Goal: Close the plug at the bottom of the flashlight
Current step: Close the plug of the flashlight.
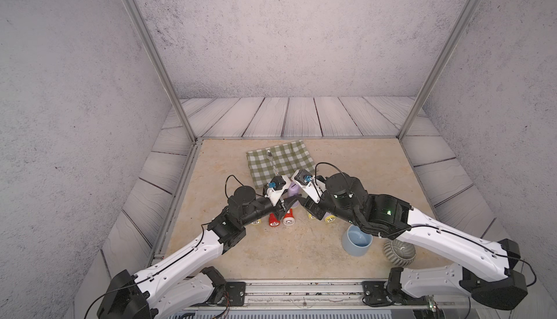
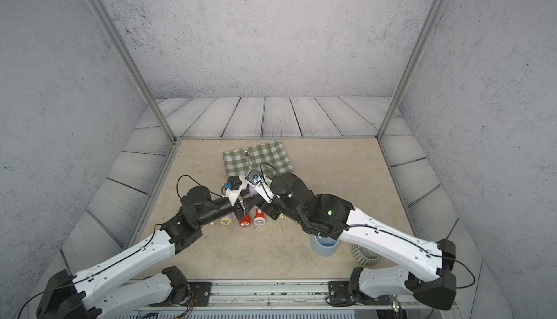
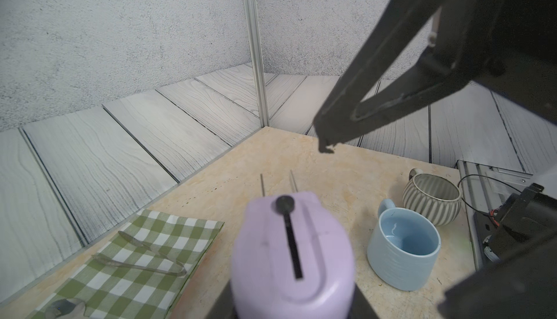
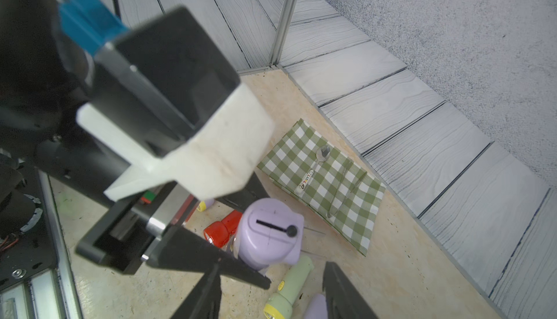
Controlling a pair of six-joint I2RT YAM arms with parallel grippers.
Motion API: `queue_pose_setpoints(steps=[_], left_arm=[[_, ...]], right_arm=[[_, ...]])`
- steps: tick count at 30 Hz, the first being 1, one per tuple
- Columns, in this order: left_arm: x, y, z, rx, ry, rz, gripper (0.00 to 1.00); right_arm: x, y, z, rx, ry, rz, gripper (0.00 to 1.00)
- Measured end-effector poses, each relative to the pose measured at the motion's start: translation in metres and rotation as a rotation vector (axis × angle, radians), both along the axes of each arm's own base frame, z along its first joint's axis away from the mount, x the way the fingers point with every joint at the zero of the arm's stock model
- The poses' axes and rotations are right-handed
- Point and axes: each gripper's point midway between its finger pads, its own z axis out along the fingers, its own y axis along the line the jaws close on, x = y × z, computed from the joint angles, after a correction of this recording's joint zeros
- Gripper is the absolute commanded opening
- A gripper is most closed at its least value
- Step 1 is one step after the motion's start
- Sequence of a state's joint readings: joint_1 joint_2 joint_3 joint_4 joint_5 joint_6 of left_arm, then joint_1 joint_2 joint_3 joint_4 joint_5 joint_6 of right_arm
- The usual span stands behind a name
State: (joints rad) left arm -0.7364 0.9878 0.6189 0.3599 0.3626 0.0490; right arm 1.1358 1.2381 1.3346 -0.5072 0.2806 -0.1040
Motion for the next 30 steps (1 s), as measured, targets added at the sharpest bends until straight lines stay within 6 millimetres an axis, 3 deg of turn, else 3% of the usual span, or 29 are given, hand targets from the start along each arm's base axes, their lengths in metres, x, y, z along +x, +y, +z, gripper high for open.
queue_pose_setpoints(steps=[9, 30], left_arm=[[-0.001, 0.0, -0.002, 0.004, 0.005, -0.003, 0.0], [-0.001, 0.003, 0.002, 0.008, -0.016, 0.01, 0.0]], right_arm=[[0.006, 0.02, 0.007, 0.009, 0.03, 0.007, 0.57], [0.009, 0.016, 0.002, 0.061, 0.15, -0.021, 0.53]])
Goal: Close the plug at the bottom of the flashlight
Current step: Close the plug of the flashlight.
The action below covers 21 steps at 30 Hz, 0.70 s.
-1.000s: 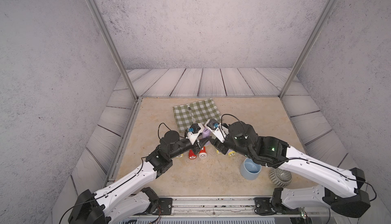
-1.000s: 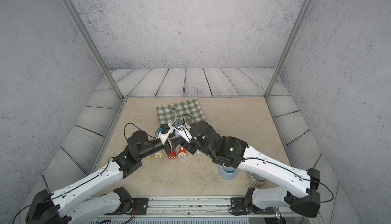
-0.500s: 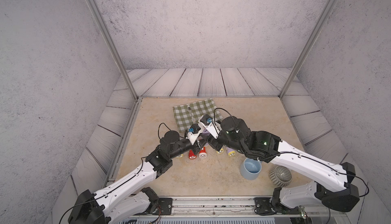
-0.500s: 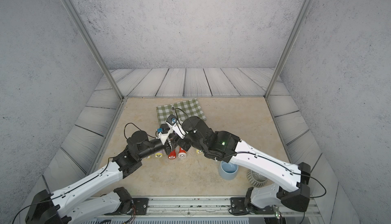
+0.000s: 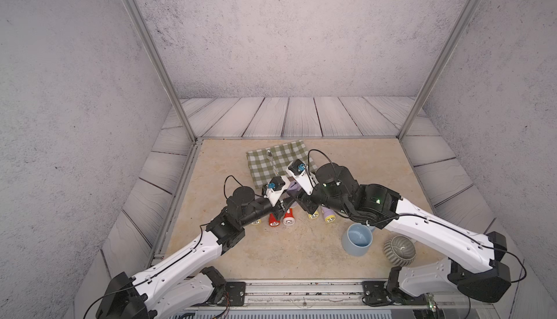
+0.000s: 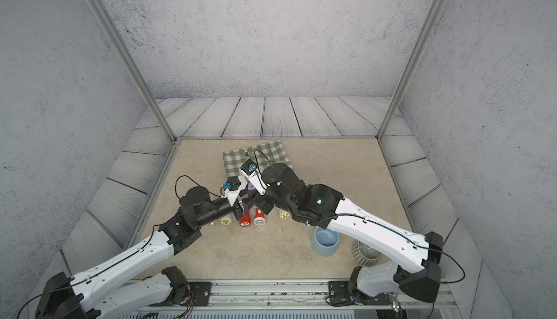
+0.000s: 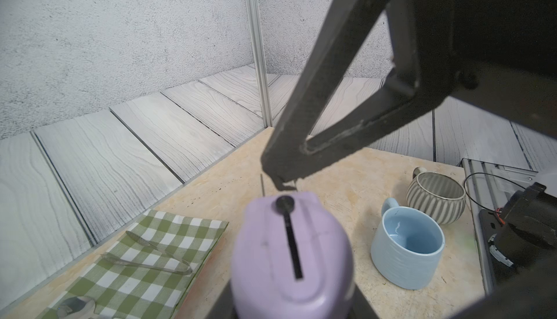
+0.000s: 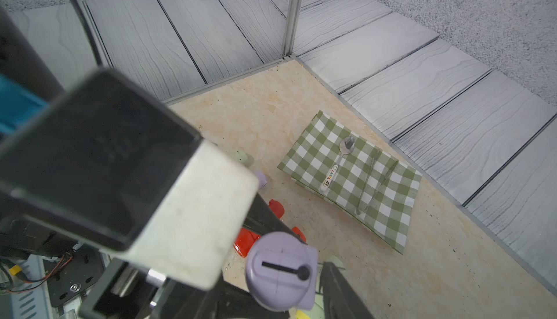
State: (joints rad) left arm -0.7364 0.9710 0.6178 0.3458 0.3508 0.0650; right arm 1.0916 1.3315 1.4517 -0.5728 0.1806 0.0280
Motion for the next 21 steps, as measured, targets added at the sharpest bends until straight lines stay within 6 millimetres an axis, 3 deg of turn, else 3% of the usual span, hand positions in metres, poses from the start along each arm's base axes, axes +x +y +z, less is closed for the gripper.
queue_pose_setpoints(steps=[6, 21], left_arm=[[0.0, 0.0, 0.0, 0.001, 0.001, 0.0, 0.0], [0.004, -0.004, -0.015, 0.033, 0.037, 0.001, 0.0]], right_arm=[[-0.002, 0.002, -0.001, 0.007, 0.014, 0.016, 0.45], [-0.003, 0.012, -0.016, -0.017, 0.05, 0.043, 0.36]])
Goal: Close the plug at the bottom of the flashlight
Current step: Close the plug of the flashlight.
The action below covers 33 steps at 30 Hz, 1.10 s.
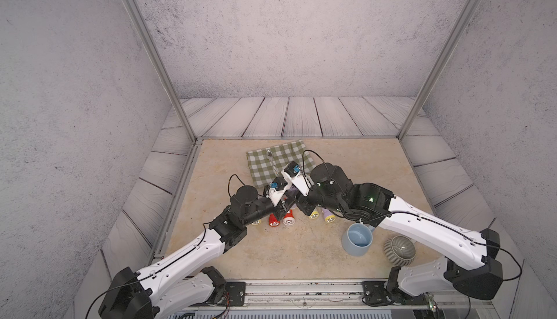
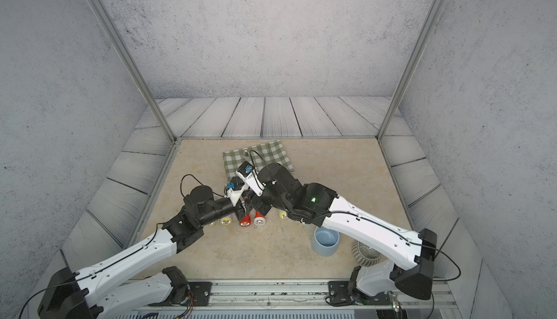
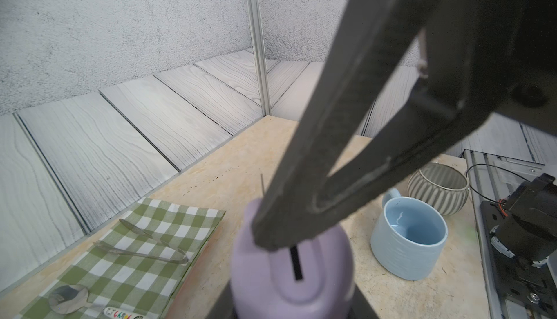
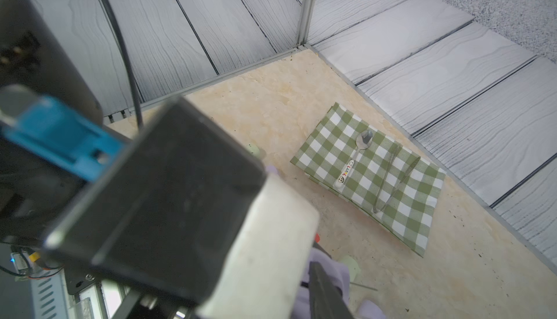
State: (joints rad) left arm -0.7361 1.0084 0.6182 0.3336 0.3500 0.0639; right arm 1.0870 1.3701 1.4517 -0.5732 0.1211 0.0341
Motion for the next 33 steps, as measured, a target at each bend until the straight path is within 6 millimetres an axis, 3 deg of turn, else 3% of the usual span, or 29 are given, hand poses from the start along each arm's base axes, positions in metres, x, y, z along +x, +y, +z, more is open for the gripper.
queue_pose_setpoints(steps=[5, 6, 9, 11, 21, 33], left_arm=[[0.0, 0.0, -0.002, 0.006, 0.006, -0.001, 0.0], [0.0, 0.0, -0.003, 0.008, 0.007, -0.001, 0.0], [-0.001, 0.0, -0.003, 0.009, 0.008, -0.001, 0.0], [0.0, 0.0, -0.003, 0.009, 0.007, -0.001, 0.0], [0.0, 0.0, -0.003, 0.01, 0.006, -0.002, 0.0], [0.0, -0.001, -0.005, 0.018, 0.006, -0.003, 0.0]], right_arm=[[-0.002, 0.002, -0.001, 0.008, 0.015, 0.013, 0.22], [-0.003, 0.002, -0.001, 0.009, 0.018, 0.017, 0.23], [-0.005, 0.004, -0.001, 0.012, 0.024, 0.03, 0.4], [-0.006, 0.004, -0.001, 0.007, 0.018, 0.041, 0.46], [-0.007, -0.009, 0.005, -0.044, -0.053, 0.061, 0.5], [-0.001, -0.012, 0.0, -0.102, -0.1, 0.06, 0.5]])
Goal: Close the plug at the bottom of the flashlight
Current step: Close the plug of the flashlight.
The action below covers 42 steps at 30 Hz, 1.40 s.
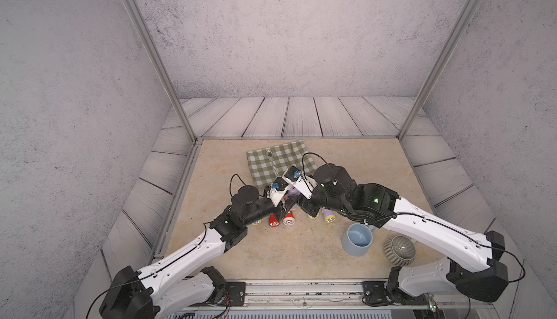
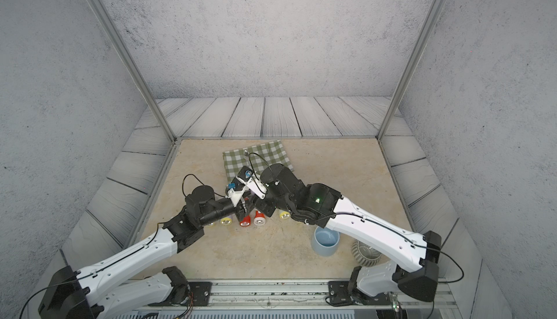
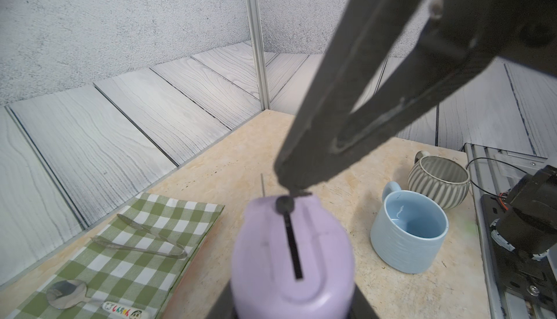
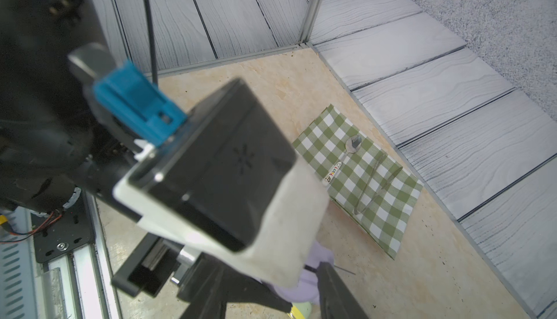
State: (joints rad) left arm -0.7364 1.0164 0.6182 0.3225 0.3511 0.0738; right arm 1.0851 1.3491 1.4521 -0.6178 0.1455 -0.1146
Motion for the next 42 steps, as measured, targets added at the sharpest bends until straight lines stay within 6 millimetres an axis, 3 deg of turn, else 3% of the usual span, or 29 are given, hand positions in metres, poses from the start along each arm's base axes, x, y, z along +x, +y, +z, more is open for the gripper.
queue_pose_setpoints(steps=[19, 28, 42], left_arm=[[-0.001, 0.001, -0.001, 0.008, -0.016, -0.003, 0.0], [0.0, 0.003, -0.001, 0.012, -0.022, 0.005, 0.0], [0.0, 0.004, -0.01, 0.035, 0.001, 0.014, 0.0]], right_arm=[[0.01, 0.0, -0.008, -0.017, 0.006, -0.032, 0.5], [0.011, -0.001, -0.009, 0.003, 0.04, -0.046, 0.36], [0.006, 0.008, -0.015, 0.027, 0.098, -0.027, 0.21]])
